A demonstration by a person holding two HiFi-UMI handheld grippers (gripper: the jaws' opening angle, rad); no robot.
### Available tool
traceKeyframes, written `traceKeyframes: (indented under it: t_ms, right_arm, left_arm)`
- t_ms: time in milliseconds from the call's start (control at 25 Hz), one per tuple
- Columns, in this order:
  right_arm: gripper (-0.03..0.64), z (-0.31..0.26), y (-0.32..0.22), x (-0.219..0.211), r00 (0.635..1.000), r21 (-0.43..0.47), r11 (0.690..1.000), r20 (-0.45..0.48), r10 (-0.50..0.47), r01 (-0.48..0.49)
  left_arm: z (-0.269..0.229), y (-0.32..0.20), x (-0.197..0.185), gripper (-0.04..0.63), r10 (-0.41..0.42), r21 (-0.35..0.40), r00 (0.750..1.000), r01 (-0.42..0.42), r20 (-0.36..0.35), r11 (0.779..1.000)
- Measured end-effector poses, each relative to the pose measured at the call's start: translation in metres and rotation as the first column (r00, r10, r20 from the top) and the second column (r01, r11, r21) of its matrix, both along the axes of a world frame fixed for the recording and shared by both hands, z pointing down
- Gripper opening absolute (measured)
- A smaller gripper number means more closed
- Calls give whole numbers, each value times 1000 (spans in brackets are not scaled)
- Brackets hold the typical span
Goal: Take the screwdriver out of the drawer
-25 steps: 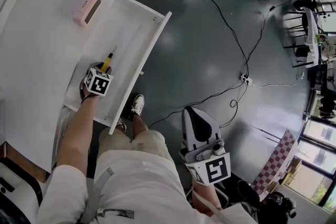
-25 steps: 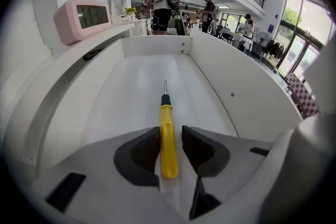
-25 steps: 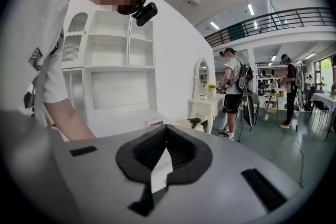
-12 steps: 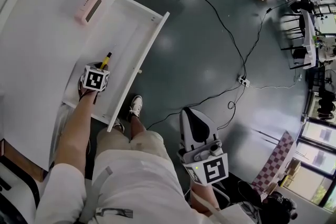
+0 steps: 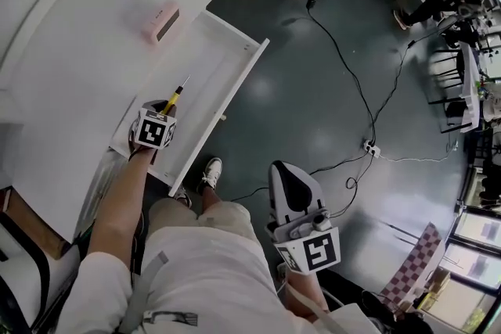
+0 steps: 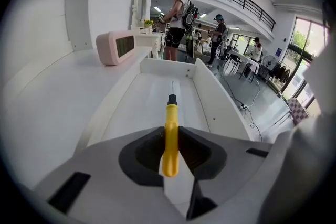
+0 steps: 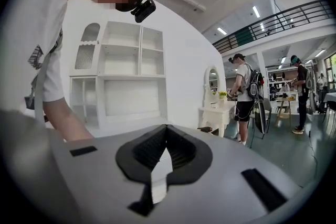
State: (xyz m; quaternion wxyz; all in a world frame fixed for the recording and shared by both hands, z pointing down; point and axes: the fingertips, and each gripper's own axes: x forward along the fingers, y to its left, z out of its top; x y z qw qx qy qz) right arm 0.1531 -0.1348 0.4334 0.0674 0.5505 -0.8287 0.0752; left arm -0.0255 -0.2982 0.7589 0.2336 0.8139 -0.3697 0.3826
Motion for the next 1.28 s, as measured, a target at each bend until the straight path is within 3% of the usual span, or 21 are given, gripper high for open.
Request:
traceKeyframes:
  t_ms: [400, 760, 1080, 1280]
  right_arm:
    - [9, -26, -25, -21, 996, 86, 992, -8, -89, 90]
    - [9, -57, -45, -63, 988, 160, 975, -27, -150, 152]
    - [9, -66, -60, -89, 986, 178, 969, -38, -164, 169]
    - [9, -86, -70, -96, 987, 209, 965, -45, -155, 161]
  left_arm:
    - [-75, 8, -26, 89, -93, 61, 993, 98, -78, 993]
    - [-185, 10, -54, 89, -85, 225, 969, 139, -233, 964]
    - [-273, 2, -113, 89, -116, 366, 931, 248, -347, 897]
    - [-344, 2, -153, 89, -110, 477, 918, 297, -381, 827]
